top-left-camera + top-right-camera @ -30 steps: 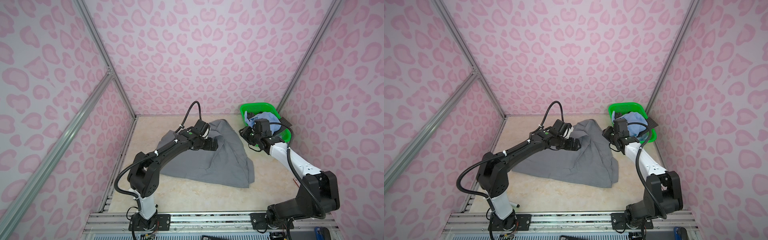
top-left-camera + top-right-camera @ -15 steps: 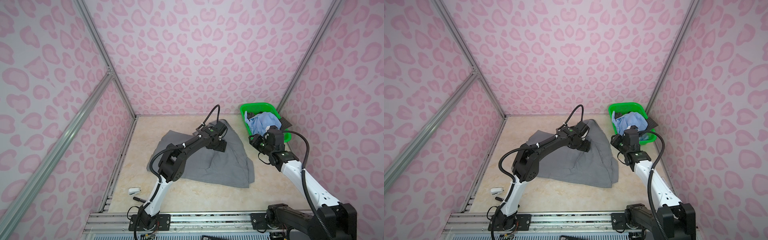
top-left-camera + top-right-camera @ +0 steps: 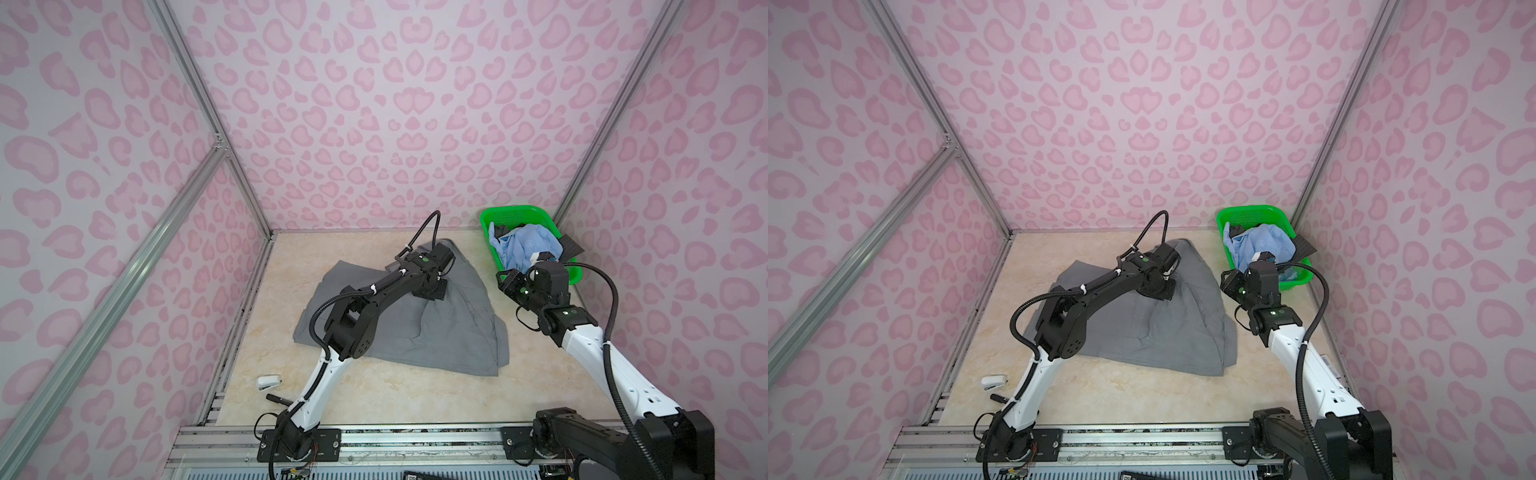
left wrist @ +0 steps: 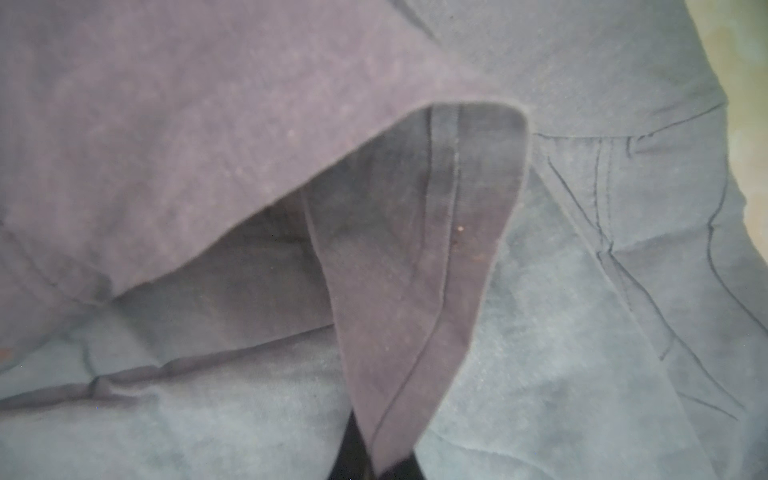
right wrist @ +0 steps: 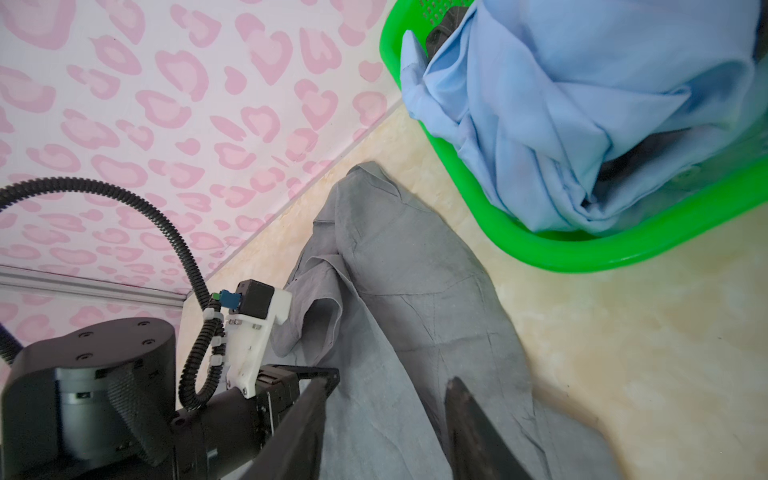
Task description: Fold and stack the long sleeve shirts
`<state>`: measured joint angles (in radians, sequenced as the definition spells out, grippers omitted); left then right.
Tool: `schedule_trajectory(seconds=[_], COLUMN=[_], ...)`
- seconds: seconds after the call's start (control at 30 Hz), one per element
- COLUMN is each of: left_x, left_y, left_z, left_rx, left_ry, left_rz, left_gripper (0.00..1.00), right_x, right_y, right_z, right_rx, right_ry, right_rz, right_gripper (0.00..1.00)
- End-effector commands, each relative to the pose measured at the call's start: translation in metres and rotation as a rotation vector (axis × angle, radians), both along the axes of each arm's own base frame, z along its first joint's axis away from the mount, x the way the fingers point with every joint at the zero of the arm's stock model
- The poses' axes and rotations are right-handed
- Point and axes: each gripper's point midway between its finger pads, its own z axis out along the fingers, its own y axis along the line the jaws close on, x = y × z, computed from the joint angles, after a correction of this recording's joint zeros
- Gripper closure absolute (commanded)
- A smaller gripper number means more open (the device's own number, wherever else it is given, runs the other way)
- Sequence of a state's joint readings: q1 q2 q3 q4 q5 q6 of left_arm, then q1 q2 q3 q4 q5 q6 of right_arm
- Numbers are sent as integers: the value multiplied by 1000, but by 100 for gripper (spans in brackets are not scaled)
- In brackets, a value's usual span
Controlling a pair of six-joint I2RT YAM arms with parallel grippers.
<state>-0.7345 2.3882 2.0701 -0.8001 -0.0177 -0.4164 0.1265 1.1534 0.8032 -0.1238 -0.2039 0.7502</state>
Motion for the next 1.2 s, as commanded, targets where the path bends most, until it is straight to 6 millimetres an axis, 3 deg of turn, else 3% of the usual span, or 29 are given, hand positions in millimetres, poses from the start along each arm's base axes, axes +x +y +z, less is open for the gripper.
schedule_trajectory(seconds=[0.0, 0.17, 0.23, 0.3, 0.33, 0.43, 0.53, 0.63, 0.77, 0.9, 1.17], left_x=[-3, -18, -21, -29, -32, -33, -30, -27, -23, -18, -12], left_y=[6, 25, 40, 55, 57, 62, 62, 70, 89, 113, 144], left_z=[25, 40, 37, 20, 14, 14, 32, 47, 54, 46, 26], left_rx=[-102, -355, -441, -480, -507, -564, -574, -554, -538, -515, -413], left_ry=[-18, -24, -19, 30, 53, 66, 23, -29, -64, -46, -5], left_rz=[42, 107, 161, 203, 212, 229, 198, 201, 243, 320, 485], left_gripper=[96, 96, 96, 95, 88, 81, 57, 47, 44, 37, 31], right_x=[5, 15, 19, 23, 24, 29, 34, 46, 69, 86, 84], right_y=[16, 53, 69, 83, 92, 117, 133, 141, 153, 173, 216], right_z=[-8, -35, -47, -58, -66, -80, -88, -94, -99, -109, -129], right_rx=[44, 66, 49, 43, 46, 26, -41, -52, -153, -136, -74], right_ry=[-3, 73, 111, 150, 167, 201, 205, 194, 171, 180, 219], right_rz=[47, 161, 216, 258, 283, 350, 387, 409, 447, 486, 535], right_gripper=[53, 55, 56, 57, 57, 60, 61, 61, 63, 63, 67])
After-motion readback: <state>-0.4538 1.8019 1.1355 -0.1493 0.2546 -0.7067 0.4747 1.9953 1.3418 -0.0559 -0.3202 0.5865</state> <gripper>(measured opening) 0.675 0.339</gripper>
